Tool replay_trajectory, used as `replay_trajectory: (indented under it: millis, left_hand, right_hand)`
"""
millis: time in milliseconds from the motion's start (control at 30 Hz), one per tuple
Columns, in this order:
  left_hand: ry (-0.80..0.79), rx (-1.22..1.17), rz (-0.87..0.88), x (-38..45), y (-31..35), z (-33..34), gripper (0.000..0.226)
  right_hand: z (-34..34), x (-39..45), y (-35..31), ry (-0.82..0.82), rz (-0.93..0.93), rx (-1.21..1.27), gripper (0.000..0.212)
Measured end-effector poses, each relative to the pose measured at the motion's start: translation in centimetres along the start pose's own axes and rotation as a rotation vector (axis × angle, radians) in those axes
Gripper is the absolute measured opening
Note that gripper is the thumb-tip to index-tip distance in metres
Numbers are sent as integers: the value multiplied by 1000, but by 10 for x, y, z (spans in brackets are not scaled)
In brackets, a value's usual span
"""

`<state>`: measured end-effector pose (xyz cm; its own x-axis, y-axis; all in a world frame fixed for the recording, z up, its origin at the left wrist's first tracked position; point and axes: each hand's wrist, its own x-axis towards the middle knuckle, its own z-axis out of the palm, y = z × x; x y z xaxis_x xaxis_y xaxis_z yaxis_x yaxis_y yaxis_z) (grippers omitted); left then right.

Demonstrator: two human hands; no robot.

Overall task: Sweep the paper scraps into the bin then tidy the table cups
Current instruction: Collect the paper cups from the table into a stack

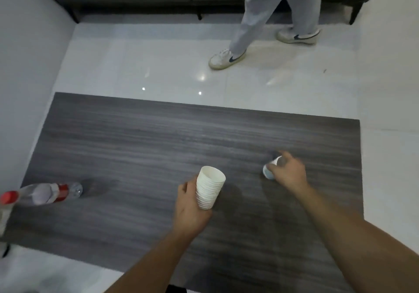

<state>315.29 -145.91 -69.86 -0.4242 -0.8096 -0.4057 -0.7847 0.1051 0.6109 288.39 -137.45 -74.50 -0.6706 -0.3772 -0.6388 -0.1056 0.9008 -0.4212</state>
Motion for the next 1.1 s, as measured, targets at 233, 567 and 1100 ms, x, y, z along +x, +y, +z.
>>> replay_trajectory:
  millis: [233, 567, 1100]
  left_hand:
    - [26, -48, -88, -25, -70, -44, 83]
    - [184, -267, -416, -126, -202, -155, 63]
    - [513, -404, -608, -145, -348, -340, 86]
  right_hand:
    - [96, -110, -123, -340, -328, 300, 60]
    - [262, -252, -231, -786, -520, -499, 105]
    - [391, -332, -355, -333, -761, -733, 35]
